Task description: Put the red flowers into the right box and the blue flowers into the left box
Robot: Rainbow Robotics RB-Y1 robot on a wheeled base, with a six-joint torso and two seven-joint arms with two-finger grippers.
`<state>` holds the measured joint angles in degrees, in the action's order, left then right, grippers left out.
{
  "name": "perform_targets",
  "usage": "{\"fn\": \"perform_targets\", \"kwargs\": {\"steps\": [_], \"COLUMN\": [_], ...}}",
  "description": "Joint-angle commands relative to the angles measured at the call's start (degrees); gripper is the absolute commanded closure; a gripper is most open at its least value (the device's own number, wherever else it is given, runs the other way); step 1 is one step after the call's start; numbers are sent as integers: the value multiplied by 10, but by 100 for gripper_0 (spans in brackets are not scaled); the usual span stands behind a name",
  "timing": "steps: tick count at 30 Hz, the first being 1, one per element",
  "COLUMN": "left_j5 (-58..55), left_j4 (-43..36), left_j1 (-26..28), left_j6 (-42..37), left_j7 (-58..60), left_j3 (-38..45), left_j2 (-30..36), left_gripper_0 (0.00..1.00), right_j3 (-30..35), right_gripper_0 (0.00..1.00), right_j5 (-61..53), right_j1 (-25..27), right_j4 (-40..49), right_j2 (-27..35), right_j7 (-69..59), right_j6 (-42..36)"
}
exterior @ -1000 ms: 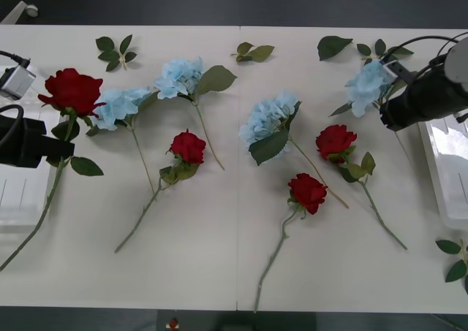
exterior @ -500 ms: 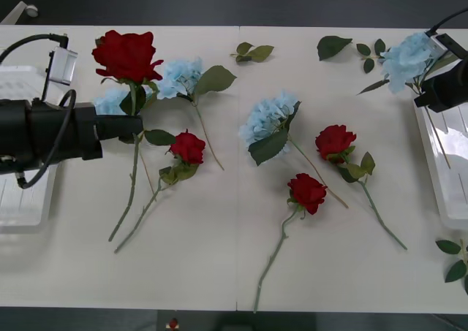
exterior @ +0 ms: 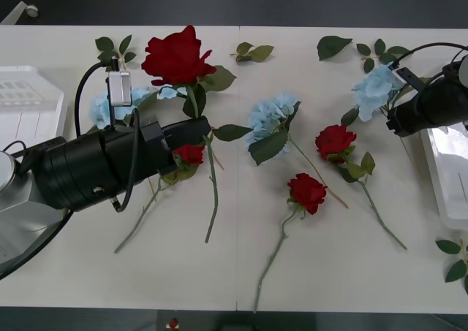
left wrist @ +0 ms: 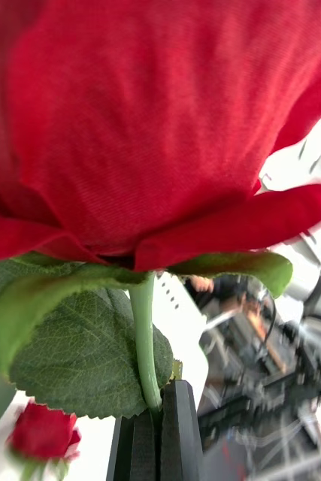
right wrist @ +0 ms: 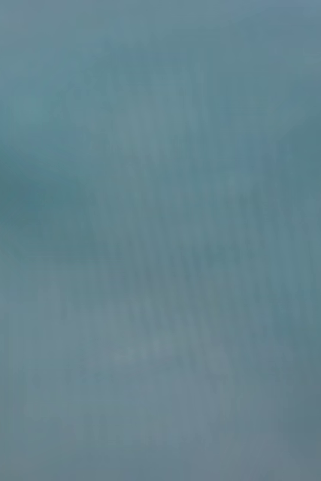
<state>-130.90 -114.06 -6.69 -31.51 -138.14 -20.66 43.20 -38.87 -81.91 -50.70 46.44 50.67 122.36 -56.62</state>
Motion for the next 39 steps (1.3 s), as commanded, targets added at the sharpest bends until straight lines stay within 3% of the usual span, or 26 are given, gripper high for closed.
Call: {"fn": "perform_targets", "kwargs": {"steps": [1, 4, 10, 12, 21, 29, 35, 39], "left_j5": [7, 21, 24, 26, 31, 31, 31, 31], "left_j4": [-20, -19, -17, -14, 1, 11, 14, 14], "left_j1": [-32, -46, -59, -60, -74, -82, -84, -85], "left_j6": [40, 76, 142, 146, 156, 164, 164, 164], "left_j7": [-10, -11, -11, -12, -20, -26, -27, -27], "left_j3": [-30, -50, -73, -73, -73, -73, -74, -74], "left_j2": [-25, -44, -80, -87, -113, -134, -145, -148], "left_gripper_0": [100, 100, 100, 100, 100, 100, 100, 100], "right_j3": [19, 20, 20, 20, 19, 19, 23, 59], "right_gripper_0": [94, 71, 11, 0, 0, 0, 0, 0], "right_j5": [9, 13, 23, 22, -124, -447, -661, -725], "right_j1": [-3, -3, -3, -3, -3, 19, 98, 198], "right_j4": [-2, -2, -5, -5, -4, 1, 88, 193], "right_j2": [0, 0, 0, 3, 70, 146, 173, 181], "right_j7": [13, 14, 23, 28, 153, 293, 326, 326], "right_j6": [6, 5, -2, -8, -44, -121, -169, -161]}}
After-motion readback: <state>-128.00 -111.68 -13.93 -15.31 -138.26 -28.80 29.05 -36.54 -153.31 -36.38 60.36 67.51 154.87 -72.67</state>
